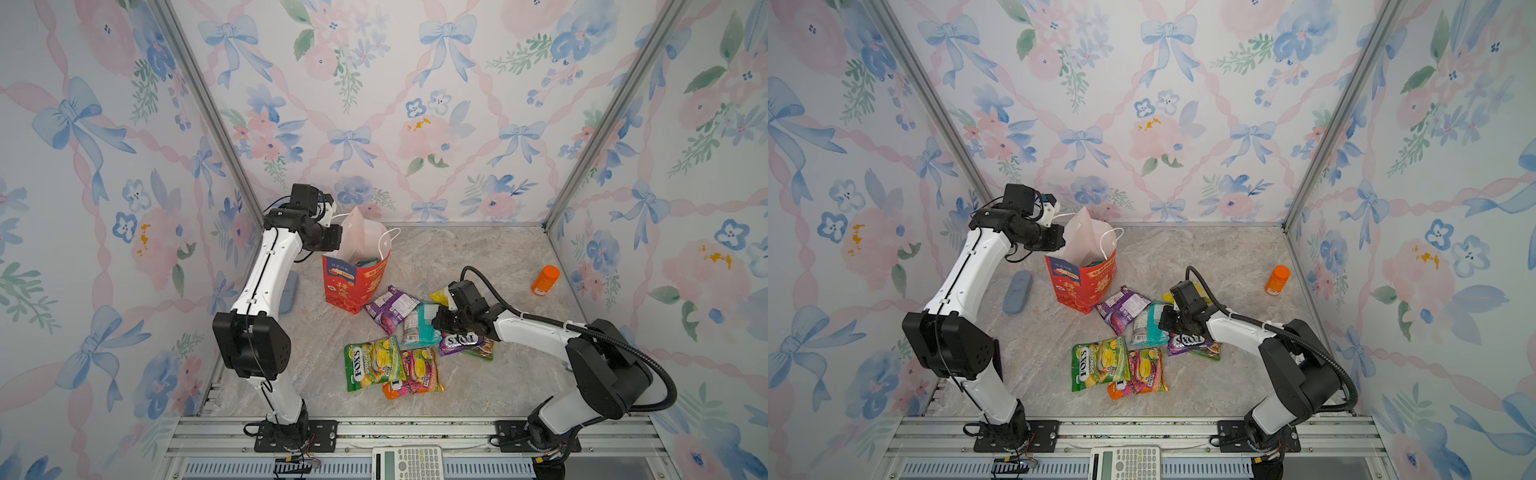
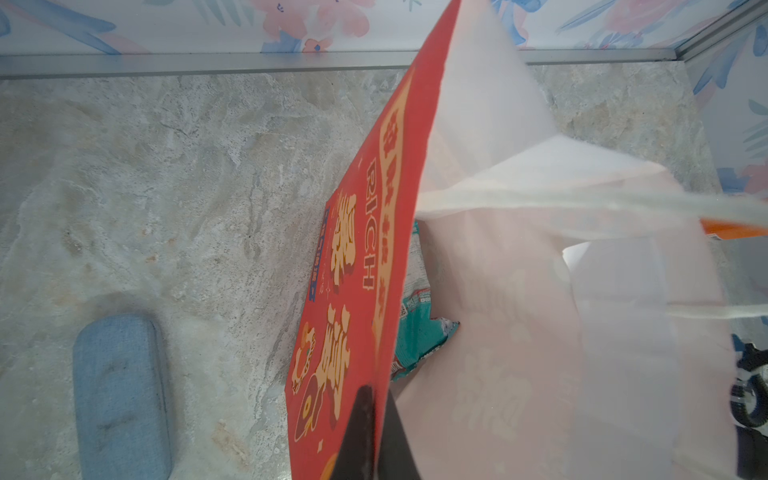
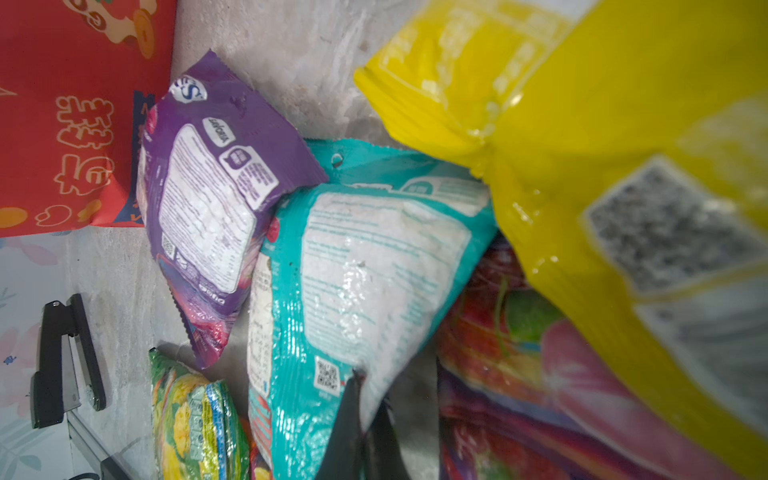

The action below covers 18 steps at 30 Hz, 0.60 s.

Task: Place the snacks into the paper bag
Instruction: 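Grasp the teal Fox's packet with the right gripper and lift it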

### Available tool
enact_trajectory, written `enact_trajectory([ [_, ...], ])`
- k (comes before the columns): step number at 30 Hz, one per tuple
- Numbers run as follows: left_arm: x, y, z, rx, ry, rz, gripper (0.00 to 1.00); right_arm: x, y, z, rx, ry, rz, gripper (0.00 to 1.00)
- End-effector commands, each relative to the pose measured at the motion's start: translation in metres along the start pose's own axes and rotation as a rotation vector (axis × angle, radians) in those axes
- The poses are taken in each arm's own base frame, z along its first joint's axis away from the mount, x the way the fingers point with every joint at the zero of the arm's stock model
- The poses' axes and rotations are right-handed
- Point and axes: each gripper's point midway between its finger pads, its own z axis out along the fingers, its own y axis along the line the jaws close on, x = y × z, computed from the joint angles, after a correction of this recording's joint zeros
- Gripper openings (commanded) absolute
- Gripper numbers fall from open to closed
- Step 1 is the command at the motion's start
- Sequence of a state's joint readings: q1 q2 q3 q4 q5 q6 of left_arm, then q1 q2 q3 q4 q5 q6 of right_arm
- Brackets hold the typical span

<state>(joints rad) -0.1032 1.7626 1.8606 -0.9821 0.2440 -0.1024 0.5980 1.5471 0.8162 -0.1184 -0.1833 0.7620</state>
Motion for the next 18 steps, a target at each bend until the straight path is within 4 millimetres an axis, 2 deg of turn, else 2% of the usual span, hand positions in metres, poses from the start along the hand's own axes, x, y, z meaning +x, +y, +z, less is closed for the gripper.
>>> enact_trajectory([
  [1, 0.006, 0.002, 0.006, 0.006, 0.024, -0.018, 0.0, -0.019, 0.011, -0.024, 0.0, -0.062, -0.039, 0.03],
  [18, 0.005, 0.001, 0.007, 0.01, 0.024, -0.019, 0.0, -0.049, 0.034, -0.097, 0.036, -0.203, -0.181, 0.01],
])
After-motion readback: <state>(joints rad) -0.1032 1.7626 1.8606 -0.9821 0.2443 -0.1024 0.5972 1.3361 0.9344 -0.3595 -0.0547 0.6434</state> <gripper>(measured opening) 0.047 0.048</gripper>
